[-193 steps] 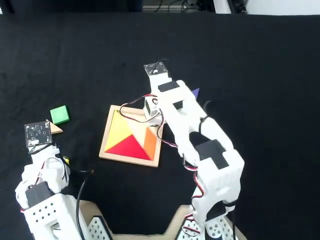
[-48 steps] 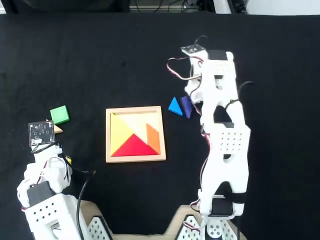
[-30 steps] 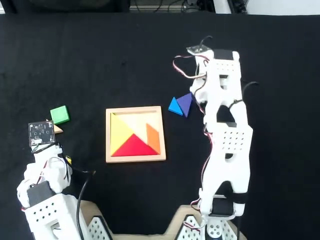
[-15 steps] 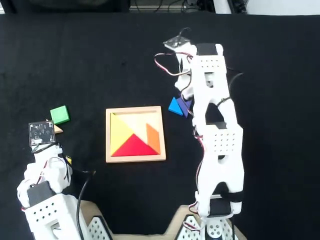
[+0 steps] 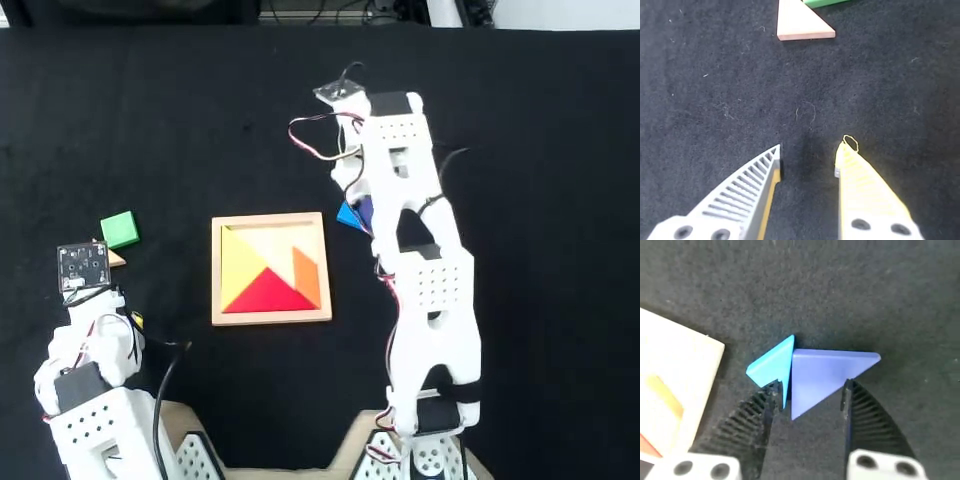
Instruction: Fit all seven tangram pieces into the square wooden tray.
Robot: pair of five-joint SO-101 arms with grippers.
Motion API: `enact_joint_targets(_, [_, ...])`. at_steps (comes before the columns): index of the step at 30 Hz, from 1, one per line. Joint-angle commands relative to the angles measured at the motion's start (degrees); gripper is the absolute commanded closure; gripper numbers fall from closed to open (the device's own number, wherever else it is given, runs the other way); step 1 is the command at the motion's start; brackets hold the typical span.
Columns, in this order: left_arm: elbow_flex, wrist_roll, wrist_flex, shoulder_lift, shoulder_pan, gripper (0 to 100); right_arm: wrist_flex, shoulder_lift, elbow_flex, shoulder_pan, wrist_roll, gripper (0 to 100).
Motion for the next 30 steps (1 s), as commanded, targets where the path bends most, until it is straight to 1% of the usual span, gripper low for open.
enact_joint_targets(1, [-0.3,-0.3,-0.6,-0.4,0.2,82,-1.0,0.7,-0.7,-1.1,-0.4,79.3])
enact_joint_targets(9, [-0.3,-0.3,-0.6,-0.4,0.2,82,-3.3,5.0,-0.7,-1.7,-1.6,79.3])
enact_joint_targets(20, [-0.3,-0.3,-0.5,-0.4,0.2,82,-1.6,6.4,-0.2,-1.5,-1.2,79.3])
enact_joint_targets(30, [-0.3,-0.3,-0.5,-0.4,0.2,82,-0.4,6.5,-0.1,2.3,-1.2,79.3])
